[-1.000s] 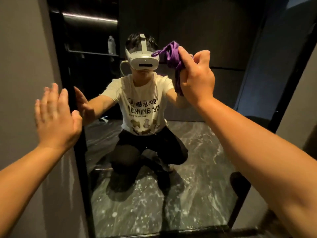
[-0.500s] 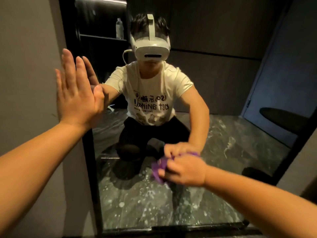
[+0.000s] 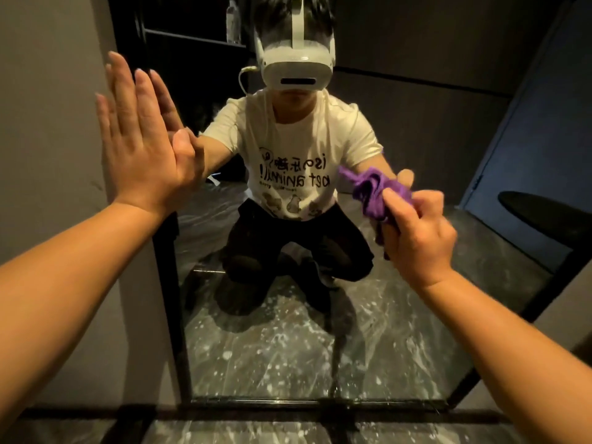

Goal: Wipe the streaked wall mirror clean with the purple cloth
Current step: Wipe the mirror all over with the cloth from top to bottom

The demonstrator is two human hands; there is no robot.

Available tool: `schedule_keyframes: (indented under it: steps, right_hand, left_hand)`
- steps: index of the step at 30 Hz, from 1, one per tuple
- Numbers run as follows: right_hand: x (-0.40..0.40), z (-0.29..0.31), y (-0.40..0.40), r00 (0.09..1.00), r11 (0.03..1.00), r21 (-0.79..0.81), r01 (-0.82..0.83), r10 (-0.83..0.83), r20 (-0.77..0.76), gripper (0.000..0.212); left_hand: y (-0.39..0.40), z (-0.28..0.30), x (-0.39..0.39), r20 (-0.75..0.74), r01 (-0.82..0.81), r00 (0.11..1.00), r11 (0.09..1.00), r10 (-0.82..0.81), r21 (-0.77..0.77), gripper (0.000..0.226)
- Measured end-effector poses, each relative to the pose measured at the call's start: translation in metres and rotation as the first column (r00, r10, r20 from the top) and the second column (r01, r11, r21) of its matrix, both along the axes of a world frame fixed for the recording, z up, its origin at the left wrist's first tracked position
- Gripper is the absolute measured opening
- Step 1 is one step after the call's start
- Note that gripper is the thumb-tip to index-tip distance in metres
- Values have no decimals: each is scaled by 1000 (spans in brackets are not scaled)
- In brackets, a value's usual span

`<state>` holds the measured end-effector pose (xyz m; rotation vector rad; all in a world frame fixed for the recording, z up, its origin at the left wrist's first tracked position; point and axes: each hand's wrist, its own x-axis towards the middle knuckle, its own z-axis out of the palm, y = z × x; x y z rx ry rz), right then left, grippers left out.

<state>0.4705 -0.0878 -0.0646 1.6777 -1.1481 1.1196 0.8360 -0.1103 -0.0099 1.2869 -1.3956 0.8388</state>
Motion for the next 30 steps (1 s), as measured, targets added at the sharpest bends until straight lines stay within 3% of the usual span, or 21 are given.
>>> schedule_keyframes:
  steps: [1, 2, 3, 5, 7, 9, 10, 12, 13, 15, 18, 21, 25, 27, 28, 30]
  right_hand:
    - [15, -27, 5, 1000, 996, 84, 9, -7, -24, 27]
    - [33, -59, 7, 1000, 963, 268, -19, 23, -10, 22]
    - [54, -89, 10, 998, 884, 463, -67, 66, 17, 33]
    - [103, -159, 19, 981, 707, 692, -144, 195, 4, 51]
    - [146, -211, 29, 965, 573, 803, -167, 263, 12, 40]
    - [154, -230, 36, 971, 606, 779, -161, 240, 14, 24]
    - [143, -233, 37, 970, 653, 734, -186, 242, 30, 29]
    - [105, -211, 45, 961, 689, 672, -271, 158, 226, 39]
    - [86, -198, 48, 946, 767, 583, -267, 92, 312, 40]
    - [23, -172, 50, 878, 879, 445, -169, -71, 473, 38]
    - [-39, -152, 42, 741, 901, 432, 41, -318, 592, 46]
    - [-6, -193, 35, 732, 853, 518, 58, -389, 559, 42]
    - [122, -265, 40, 903, 637, 757, -145, -226, 364, 9]
    - [185, -284, 47, 952, 484, 837, -255, -23, 304, 16]
    - [204, -284, 52, 957, 453, 851, -267, 21, 289, 22]
    - [205, -274, 56, 956, 481, 833, -273, 44, 288, 31]
  left_hand:
    - [0, 0, 0, 0, 2, 1000, 1000, -2, -17, 69]
    - [-2, -1, 0, 7, 4, 1000, 999, -4, -35, 68]
    - [-3, -3, 0, 11, 5, 1000, 999, -5, -50, 68]
    - [-14, -7, 5, 13, -28, 999, 996, 29, -82, 68]
    - [-30, -7, 10, 15, -45, 999, 995, 47, -94, 71]
    - [-50, -5, 15, 6, -49, 999, 996, 50, -71, 75]
    - [-60, -5, 18, -7, -42, 999, 997, 41, -58, 76]
    - [-61, -3, 17, -60, -26, 998, 995, 20, -99, 74]
    - [-53, -5, 15, -70, -10, 998, 993, 2, -116, 72]
    - [-38, -13, 12, -29, -41, 999, 991, 37, -130, 65]
    - [-33, -14, 14, -3, -104, 994, 989, 105, -107, 65]
    - [-43, -15, 21, -21, -124, 992, 992, 124, -21, 71]
    - [-38, -16, 22, -18, -57, 998, 998, 57, -35, 75]
    - [-30, -16, 19, -12, -62, 998, 998, 62, -21, 75]
    - [-27, -16, 19, 4, -74, 997, 997, 74, -19, 75]
    - [-20, -11, 15, 39, -59, 997, 998, 59, -9, 71]
